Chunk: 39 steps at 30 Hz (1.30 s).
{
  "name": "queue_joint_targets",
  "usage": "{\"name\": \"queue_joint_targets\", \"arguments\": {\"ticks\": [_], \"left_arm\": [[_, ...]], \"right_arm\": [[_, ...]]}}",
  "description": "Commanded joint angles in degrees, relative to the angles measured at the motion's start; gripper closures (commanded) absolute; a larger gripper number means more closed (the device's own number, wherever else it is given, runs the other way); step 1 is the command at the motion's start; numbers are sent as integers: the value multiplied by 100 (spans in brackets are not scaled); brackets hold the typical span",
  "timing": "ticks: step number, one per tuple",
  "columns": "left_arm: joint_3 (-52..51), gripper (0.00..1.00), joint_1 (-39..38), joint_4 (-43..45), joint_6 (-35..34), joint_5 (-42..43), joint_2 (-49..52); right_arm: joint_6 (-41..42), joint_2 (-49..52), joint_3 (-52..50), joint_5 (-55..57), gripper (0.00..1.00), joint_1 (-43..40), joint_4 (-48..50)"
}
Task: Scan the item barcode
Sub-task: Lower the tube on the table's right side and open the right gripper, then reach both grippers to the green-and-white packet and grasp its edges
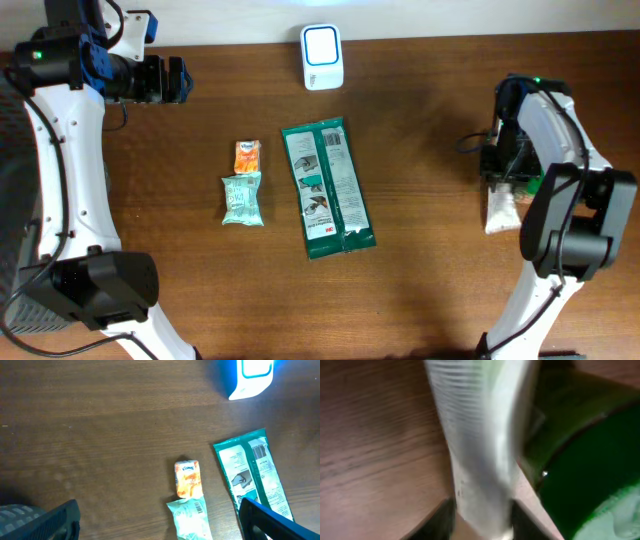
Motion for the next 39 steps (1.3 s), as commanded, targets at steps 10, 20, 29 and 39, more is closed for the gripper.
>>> {"name": "queue_joint_targets", "arguments": {"ticks": [10,20,29,39], "left_arm": [[31,1,24,7,72,63,-35],[31,1,20,-26,4,455,-35],[-726,100,-813,-74,-1132,1075,358],[-4044,100,-2343,2312,-3200,649,503]], "right_arm": [[-800,-420,1349,-3731,45,645,212],[-671,-271,55,-4179,53,1742,1613],[-588,-271,-334,-4179,52,1735,1965],[-535,-271,-334,-4181,52,1738,1943]]}}
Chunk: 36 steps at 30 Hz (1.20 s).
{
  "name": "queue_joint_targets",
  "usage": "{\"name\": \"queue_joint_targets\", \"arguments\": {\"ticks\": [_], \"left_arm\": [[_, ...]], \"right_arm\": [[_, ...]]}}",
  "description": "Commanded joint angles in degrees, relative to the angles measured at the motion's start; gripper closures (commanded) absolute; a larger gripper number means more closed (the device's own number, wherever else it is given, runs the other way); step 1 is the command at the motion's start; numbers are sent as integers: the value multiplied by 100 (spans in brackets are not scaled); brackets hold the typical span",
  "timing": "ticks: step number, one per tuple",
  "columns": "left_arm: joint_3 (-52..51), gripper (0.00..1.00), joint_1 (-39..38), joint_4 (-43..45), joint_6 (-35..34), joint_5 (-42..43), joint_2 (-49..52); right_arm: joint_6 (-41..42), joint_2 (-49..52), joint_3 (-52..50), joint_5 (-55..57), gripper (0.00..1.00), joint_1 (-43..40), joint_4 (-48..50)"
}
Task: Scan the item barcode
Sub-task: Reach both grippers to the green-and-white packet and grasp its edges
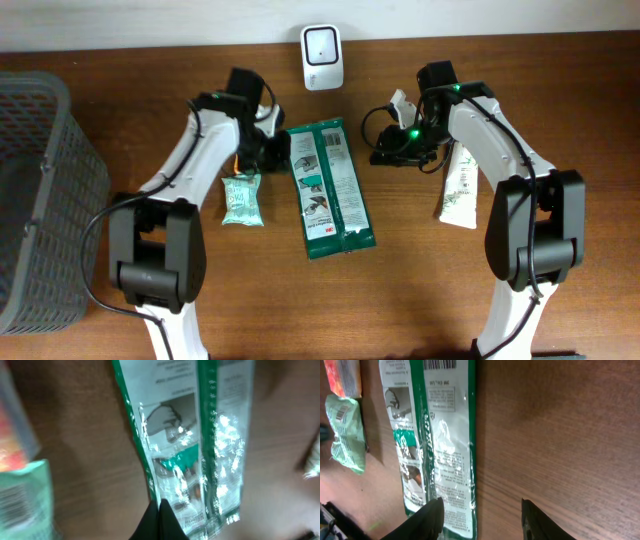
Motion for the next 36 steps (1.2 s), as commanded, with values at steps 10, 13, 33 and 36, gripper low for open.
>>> {"name": "queue_joint_targets", "arguments": {"ticks": [10,13,33,36], "left_arm": [[-1300,100,-514,1897,-1248,-251,48],[-1300,100,-518,1882,-1497,-297,337],[-1300,100,-474,1668,-1735,-153,525],[-1300,100,-474,1663,-1714,-151,525]], "right_arm": [[136,33,-31,-90,52,0,0],[136,33,-31,-87,52,0,-31],[1139,400,-1419,-776,49,1102,1611],[1193,400,-1419,-870,62,1132,2039]]}}
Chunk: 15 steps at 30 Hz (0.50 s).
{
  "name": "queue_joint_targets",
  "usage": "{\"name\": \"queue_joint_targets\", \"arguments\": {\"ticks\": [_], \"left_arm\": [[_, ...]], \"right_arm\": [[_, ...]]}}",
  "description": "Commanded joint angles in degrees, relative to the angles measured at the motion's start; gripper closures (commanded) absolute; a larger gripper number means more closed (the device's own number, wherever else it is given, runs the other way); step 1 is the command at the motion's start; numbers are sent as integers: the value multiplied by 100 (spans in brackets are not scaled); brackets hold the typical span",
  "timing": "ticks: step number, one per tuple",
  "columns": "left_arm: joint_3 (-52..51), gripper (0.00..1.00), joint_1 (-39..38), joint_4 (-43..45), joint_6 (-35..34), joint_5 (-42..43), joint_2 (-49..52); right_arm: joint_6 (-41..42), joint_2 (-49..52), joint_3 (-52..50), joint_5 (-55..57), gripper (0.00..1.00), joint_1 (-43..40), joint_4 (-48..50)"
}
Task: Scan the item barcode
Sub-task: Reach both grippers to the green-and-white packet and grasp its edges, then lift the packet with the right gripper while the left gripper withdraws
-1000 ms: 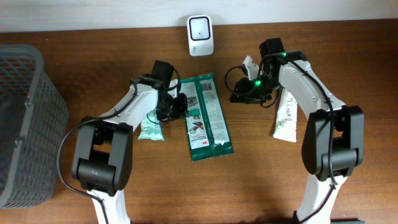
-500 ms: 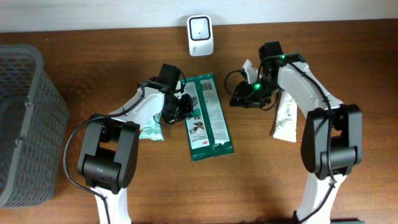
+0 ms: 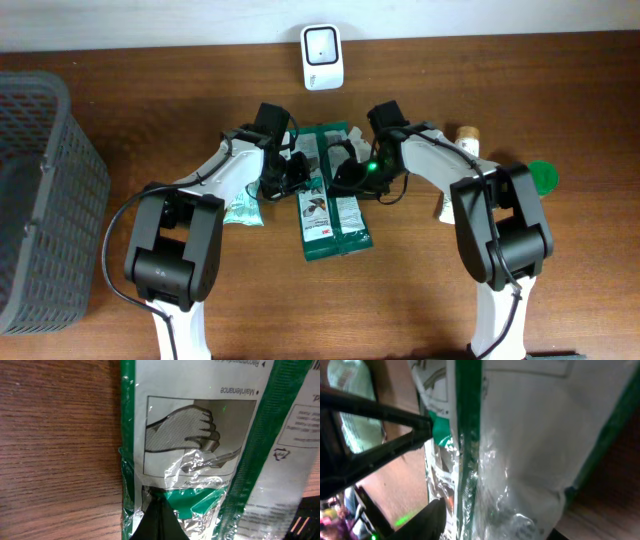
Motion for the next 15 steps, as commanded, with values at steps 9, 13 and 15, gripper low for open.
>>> {"name": "queue_joint_targets", "arguments": {"ticks": [9,13,15], "left_arm": [[-92,100,-2,-85,-26,-90,308],[-92,100,-2,-105,-24,-92,308],[-92,100,-2,-103,-24,-92,308]], "right_arm": [[-68,81,-116,-627,70,-66,1082],[-1799,81,-116,-2361,68,-223,815],[-1958,81,-116,-2461,65,-330,647]]}}
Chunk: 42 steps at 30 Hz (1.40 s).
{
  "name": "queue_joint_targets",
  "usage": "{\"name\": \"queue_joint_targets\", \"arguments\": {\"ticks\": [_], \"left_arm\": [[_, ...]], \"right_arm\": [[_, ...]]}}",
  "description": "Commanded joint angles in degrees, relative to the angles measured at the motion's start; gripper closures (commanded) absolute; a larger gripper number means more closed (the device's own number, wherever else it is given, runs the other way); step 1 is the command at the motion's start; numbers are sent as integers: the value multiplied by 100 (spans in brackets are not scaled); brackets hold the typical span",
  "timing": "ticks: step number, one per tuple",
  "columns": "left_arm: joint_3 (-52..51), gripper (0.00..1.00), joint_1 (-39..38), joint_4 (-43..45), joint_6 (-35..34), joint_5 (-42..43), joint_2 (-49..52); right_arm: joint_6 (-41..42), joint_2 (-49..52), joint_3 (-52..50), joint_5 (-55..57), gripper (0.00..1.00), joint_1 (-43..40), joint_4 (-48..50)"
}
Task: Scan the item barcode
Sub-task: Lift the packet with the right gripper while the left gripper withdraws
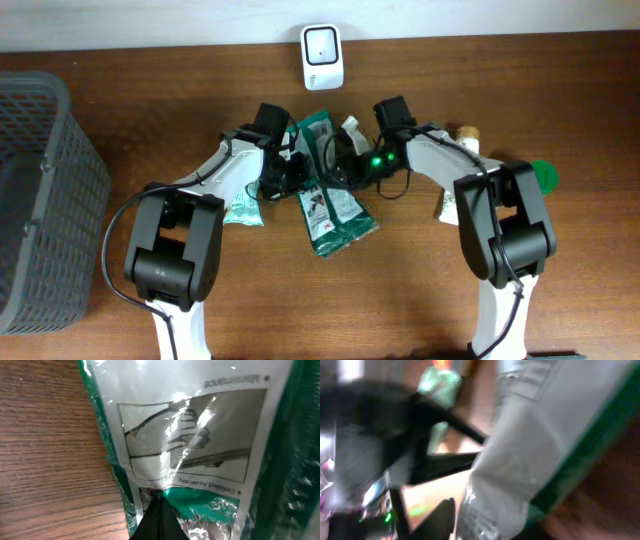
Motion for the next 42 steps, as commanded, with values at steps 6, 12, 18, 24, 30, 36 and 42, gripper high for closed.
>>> {"name": "queue_joint_targets", "arguments": {"ticks": [6,12,18,24,30,36,42], "left_arm": [[-94,100,-9,-61,-24,-87,308],[-94,100,-9,-66,-24,-87,308],[-94,100,-9,-61,-24,-98,308],[321,100,129,-332,717,197,-118],[1084,87,999,-822,1550,127,-1200],[1078,52,1939,-970,1550,-72,-1279],[1078,1,2017,-992,1545,-378,-1279]], "right_arm": [[-352,57,-26,280,65,4,-254],[157,57,-26,597,84,214,162],[153,57,-26,601,93,210,160],[146,-61,39,568,96,173,-166],[-1696,-870,1462,417,96,-15,-2546],[-4009,-1106,3130,-166,96,-4,-5165],[-5578,-1497,3368,-313,96,-7,-6522]]}}
